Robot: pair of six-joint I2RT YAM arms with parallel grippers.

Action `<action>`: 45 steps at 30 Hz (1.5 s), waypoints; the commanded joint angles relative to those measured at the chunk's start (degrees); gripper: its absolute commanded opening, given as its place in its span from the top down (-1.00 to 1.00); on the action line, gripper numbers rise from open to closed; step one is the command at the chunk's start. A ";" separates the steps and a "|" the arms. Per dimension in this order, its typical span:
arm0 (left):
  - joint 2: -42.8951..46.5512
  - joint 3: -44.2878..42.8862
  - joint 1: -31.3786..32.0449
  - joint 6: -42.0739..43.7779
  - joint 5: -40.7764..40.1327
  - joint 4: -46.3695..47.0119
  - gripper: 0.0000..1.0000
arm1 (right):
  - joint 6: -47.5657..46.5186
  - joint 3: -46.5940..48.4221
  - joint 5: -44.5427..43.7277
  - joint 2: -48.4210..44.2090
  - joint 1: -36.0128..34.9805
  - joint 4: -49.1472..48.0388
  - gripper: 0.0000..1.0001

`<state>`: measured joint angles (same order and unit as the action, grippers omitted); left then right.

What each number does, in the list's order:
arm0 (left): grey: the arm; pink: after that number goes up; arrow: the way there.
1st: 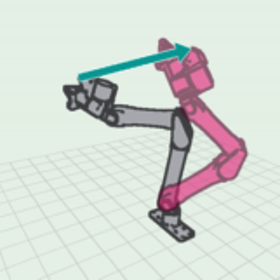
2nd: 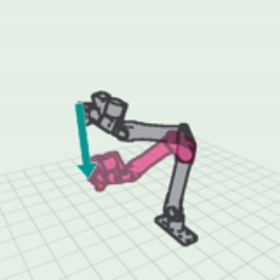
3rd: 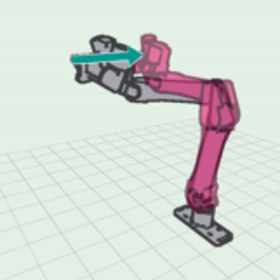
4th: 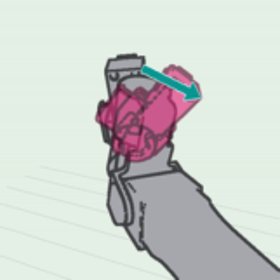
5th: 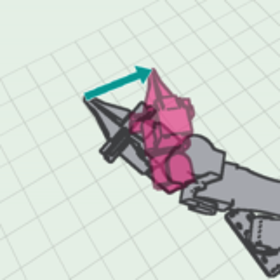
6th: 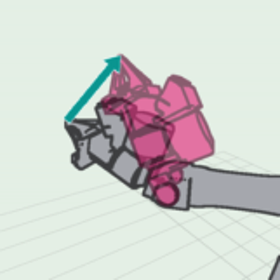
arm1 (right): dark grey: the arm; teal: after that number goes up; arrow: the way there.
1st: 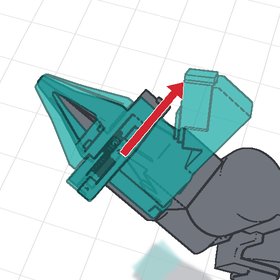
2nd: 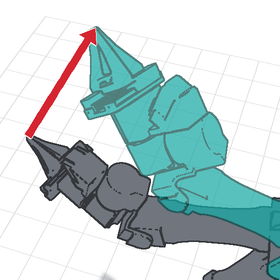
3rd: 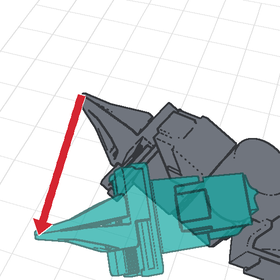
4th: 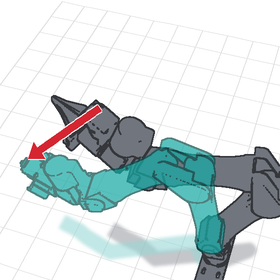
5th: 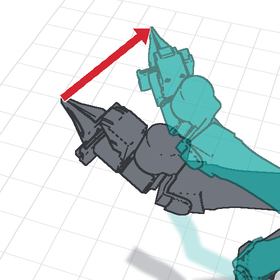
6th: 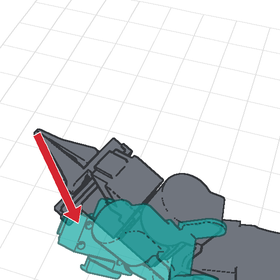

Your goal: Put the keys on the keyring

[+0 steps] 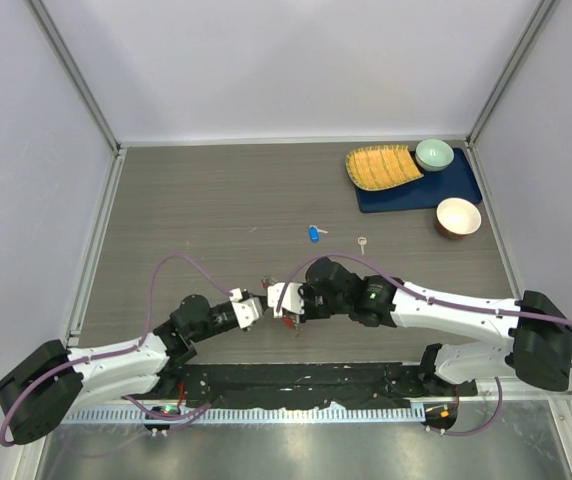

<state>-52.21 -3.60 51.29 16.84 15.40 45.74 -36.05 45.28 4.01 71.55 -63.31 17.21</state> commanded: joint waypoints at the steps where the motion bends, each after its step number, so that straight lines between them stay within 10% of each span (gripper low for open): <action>1: 0.09 0.43 0.22 -1.02 -0.37 7.35 1.00 | 1.42 -0.19 2.84 -2.20 0.73 -5.34 0.99; 45: -1.85 -1.06 0.22 -0.41 2.09 7.09 0.99 | 2.13 0.16 3.11 -0.62 1.79 -9.13 0.98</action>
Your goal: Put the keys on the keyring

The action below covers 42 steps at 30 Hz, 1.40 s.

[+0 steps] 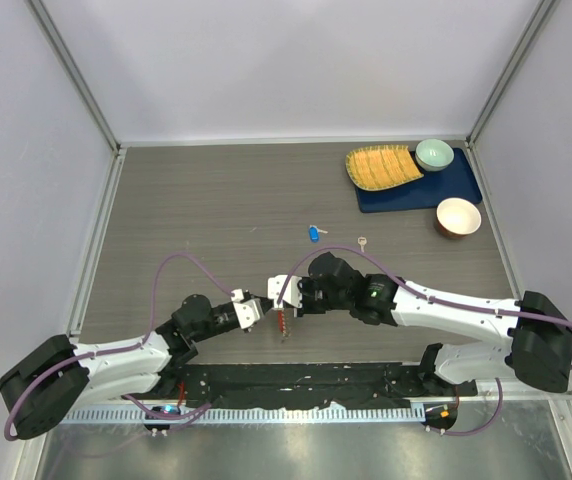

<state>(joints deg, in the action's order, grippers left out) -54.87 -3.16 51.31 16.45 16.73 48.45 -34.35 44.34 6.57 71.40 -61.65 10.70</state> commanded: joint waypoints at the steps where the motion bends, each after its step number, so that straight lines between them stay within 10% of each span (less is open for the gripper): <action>1: 0.73 -1.50 0.19 -0.01 0.67 4.29 1.00 | 0.42 1.10 0.73 -0.38 0.12 -2.61 0.99; 42: -0.85 -3.43 0.28 0.78 5.59 1.92 1.00 | -2.57 2.33 7.06 -1.35 -0.14 -1.12 0.99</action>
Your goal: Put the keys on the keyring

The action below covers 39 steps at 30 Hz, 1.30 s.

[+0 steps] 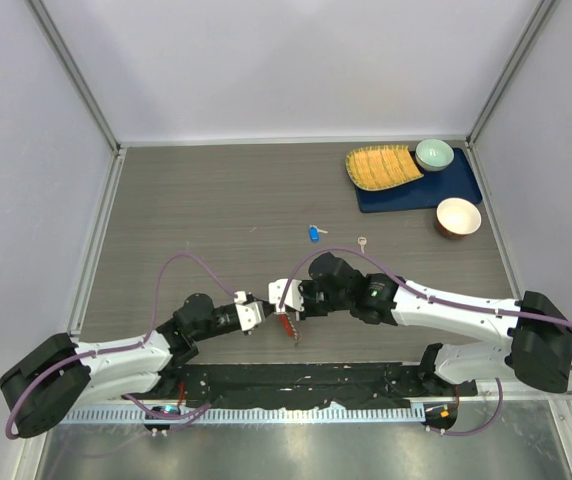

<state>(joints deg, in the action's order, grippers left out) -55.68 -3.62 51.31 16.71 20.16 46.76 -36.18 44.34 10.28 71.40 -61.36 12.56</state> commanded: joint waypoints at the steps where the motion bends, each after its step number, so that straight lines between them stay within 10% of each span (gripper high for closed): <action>1: -0.04 -2.97 0.28 0.52 2.16 3.60 1.00 | -0.73 2.33 3.34 -1.35 -0.60 -2.98 0.98; 39: -0.39 -7.19 0.19 1.04 -1.35 -8.09 1.00 | -0.20 6.37 -7.29 -1.52 -1.21 1.76 0.99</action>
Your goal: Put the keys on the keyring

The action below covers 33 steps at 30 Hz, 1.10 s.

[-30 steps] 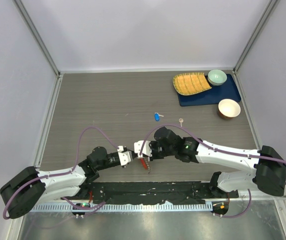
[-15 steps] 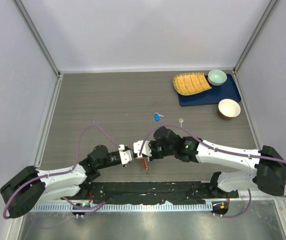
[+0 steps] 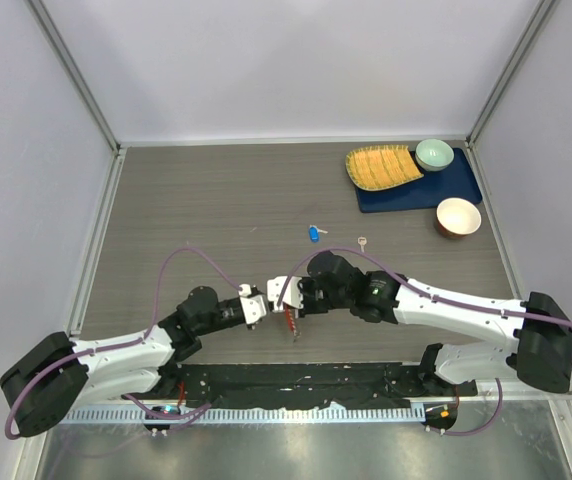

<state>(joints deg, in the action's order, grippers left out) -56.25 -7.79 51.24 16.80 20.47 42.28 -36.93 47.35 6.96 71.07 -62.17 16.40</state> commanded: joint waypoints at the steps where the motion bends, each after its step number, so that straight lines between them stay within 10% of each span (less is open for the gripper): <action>1: 0.09 -3.19 0.26 0.96 -2.10 -4.22 1.00 | 0.63 3.45 -4.32 -1.19 -0.32 -1.99 0.99; 33: 2.11 0.41 0.26 -0.19 -3.68 3.42 1.00 | 0.28 2.48 0.77 2.67 -0.05 0.30 0.98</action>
<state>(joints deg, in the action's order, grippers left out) -55.48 -7.05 51.31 16.84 17.34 38.44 -36.07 48.71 6.94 72.71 -62.06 16.34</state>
